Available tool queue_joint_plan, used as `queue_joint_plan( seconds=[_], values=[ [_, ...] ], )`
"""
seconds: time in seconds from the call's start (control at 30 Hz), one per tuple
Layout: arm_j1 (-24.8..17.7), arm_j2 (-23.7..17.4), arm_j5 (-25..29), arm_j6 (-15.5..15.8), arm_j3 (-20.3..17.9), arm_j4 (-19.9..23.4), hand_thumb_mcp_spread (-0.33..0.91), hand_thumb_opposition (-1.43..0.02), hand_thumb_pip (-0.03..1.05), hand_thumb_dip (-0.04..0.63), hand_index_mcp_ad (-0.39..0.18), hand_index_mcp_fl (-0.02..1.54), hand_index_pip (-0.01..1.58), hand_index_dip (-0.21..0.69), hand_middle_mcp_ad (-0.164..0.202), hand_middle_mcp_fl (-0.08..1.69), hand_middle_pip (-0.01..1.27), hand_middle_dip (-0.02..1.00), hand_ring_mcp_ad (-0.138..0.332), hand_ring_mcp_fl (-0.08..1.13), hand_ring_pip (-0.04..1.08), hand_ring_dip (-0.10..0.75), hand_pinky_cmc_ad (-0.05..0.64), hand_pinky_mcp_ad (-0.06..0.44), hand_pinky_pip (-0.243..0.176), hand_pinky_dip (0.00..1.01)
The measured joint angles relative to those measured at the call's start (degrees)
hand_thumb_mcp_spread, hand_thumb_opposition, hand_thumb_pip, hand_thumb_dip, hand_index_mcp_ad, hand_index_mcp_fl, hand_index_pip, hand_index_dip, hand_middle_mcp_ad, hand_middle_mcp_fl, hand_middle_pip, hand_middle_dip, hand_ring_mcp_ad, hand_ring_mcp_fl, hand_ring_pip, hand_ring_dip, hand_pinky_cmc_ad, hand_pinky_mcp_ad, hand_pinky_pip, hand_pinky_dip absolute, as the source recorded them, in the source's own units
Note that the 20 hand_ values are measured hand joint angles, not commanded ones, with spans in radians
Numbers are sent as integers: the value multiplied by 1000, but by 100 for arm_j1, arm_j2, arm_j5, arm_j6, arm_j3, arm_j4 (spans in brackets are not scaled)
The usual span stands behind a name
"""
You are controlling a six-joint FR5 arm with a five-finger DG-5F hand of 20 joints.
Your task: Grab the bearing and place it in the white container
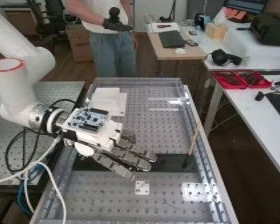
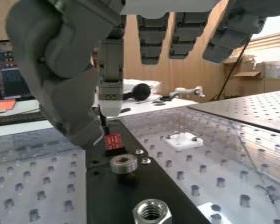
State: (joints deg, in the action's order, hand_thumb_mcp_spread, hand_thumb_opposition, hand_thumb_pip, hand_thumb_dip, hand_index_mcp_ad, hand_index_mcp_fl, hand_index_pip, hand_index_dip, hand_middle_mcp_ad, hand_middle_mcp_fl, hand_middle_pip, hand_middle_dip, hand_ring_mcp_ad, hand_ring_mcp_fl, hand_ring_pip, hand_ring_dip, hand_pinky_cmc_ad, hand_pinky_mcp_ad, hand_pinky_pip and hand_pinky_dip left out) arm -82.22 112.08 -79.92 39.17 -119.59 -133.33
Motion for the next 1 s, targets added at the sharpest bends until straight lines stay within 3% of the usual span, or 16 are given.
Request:
queue_joint_plan(
  seconds=[0.3, 1.0],
  values=[
    [8, 138, 28, 229, 14, 77, 382, -887, 661, 265, -169, 23, 1541, 204, 45, 10, 119, 108, 80, 16, 61, -12, 318, 164, -110, 155],
    [174, 269, -102, 201, 114, -25, 382, -887, 661, 265, -169, 21, 1513, 215, 45, 10, 119, 108, 80, 16, 61, -12, 318, 164, -106, 155]
  ],
)
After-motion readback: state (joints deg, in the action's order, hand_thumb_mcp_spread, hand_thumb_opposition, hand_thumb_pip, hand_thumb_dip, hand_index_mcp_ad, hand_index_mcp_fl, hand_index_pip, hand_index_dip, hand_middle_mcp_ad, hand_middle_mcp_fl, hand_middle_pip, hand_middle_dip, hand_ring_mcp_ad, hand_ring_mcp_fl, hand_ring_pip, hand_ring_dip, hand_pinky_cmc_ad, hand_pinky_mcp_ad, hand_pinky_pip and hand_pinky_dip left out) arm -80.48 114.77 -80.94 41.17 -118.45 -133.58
